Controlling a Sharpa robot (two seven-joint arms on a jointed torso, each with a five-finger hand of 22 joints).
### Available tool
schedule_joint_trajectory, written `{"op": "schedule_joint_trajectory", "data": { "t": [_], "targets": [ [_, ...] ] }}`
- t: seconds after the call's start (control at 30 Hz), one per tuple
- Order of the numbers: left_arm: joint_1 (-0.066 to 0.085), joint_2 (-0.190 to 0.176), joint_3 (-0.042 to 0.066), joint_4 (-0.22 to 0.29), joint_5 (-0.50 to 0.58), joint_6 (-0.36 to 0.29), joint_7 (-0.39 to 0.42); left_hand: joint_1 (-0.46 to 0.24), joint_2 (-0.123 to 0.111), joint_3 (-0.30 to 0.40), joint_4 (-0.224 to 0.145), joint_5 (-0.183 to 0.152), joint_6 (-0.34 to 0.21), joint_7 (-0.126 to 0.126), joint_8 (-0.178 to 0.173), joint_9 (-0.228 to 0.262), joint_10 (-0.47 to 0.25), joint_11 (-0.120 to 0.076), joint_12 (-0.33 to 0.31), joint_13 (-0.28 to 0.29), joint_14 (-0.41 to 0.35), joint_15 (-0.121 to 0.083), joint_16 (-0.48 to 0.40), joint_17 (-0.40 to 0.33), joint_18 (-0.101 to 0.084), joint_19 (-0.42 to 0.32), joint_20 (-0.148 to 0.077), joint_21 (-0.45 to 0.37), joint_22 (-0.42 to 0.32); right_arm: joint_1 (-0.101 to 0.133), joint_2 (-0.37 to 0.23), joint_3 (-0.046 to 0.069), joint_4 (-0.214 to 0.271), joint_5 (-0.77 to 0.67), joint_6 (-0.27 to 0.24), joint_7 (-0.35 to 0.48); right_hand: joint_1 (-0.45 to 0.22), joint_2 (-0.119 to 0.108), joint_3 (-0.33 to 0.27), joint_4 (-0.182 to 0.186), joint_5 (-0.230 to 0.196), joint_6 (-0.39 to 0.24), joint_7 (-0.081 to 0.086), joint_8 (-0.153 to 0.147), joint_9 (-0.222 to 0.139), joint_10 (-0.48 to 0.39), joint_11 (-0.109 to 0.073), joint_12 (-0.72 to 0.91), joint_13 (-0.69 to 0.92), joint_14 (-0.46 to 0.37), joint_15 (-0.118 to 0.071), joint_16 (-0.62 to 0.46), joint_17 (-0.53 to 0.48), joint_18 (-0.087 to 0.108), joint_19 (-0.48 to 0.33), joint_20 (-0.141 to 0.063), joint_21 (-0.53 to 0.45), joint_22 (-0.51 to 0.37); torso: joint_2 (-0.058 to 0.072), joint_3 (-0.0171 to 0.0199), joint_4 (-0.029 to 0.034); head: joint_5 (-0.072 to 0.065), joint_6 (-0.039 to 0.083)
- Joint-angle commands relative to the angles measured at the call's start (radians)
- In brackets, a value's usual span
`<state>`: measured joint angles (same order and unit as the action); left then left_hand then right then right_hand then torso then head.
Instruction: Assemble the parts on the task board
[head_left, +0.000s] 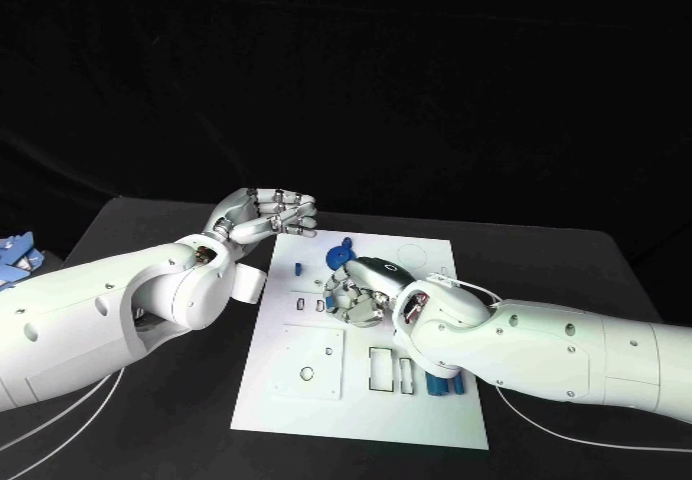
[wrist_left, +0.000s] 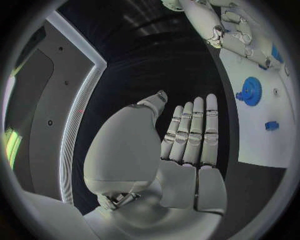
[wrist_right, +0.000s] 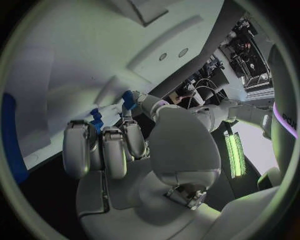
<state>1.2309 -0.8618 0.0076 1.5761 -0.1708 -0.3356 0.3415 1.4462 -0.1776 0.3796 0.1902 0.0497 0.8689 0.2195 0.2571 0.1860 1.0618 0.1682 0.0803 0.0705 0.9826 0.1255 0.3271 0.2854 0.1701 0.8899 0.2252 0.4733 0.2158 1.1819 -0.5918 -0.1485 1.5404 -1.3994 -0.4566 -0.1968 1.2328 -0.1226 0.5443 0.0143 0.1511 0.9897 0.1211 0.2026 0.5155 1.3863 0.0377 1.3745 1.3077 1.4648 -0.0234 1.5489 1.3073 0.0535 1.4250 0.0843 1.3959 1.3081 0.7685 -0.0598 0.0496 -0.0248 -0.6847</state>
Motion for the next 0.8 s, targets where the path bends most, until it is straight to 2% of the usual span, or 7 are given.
{"op": "schedule_joint_trajectory", "data": {
  "t": [0.03,0.3,0.8],
  "targets": [
    [0.000,0.002,0.001,0.001,0.004,0.017,0.010,0.001,0.000,-0.002,-0.006,0.001,0.000,0.005,-0.006,0.002,-0.001,0.002,-0.005,-0.001,-0.008,0.000,0.000,0.001,0.008,-0.007,-0.003,0.005,0.001,-0.005,0.000,-0.003,-0.002,-0.018,0.029,-0.024,-0.014,-0.003,-0.007,0.004,-0.006,0.001,-0.001,0.024,0.038,0.000,0.003,-0.004,0.025,0.090,-0.003,0.000,0.191,0.002,0.001,-0.002,-0.006,0.083,0.000,-0.0001,0.0004,-0.001,0.000],
    [0.000,0.001,0.001,0.002,0.004,0.017,0.010,0.001,0.000,-0.002,-0.006,0.001,0.000,0.005,-0.006,0.002,-0.001,0.002,-0.005,-0.001,-0.008,0.000,0.000,0.001,0.008,-0.007,-0.003,0.005,0.001,-0.005,0.000,-0.003,-0.004,-0.023,0.027,-0.041,-0.035,-0.019,-0.021,0.016,0.003,-0.007,0.001,0.025,0.038,-0.007,0.005,-0.012,0.018,0.089,-0.001,-0.002,0.185,0.003,-0.002,0.000,-0.012,0.079,0.000,-0.0003,0.0003,-0.002,-0.001],
    [0.000,0.001,0.001,0.001,0.004,0.017,0.010,0.001,0.000,0.000,-0.008,0.001,0.000,0.005,-0.006,0.003,-0.001,0.002,-0.007,-0.001,-0.010,0.000,-0.001,0.003,0.009,-0.010,-0.002,0.008,0.003,-0.006,0.002,-0.003,-0.008,-0.028,0.031,-0.050,-0.041,-0.027,-0.026,0.020,0.009,-0.020,0.005,0.020,0.035,-0.011,0.008,-0.016,0.013,0.088,0.001,-0.003,0.182,0.004,-0.005,0.001,-0.017,0.075,0.000,0.0002,0.0000,-0.003,0.000]
  ]
}}
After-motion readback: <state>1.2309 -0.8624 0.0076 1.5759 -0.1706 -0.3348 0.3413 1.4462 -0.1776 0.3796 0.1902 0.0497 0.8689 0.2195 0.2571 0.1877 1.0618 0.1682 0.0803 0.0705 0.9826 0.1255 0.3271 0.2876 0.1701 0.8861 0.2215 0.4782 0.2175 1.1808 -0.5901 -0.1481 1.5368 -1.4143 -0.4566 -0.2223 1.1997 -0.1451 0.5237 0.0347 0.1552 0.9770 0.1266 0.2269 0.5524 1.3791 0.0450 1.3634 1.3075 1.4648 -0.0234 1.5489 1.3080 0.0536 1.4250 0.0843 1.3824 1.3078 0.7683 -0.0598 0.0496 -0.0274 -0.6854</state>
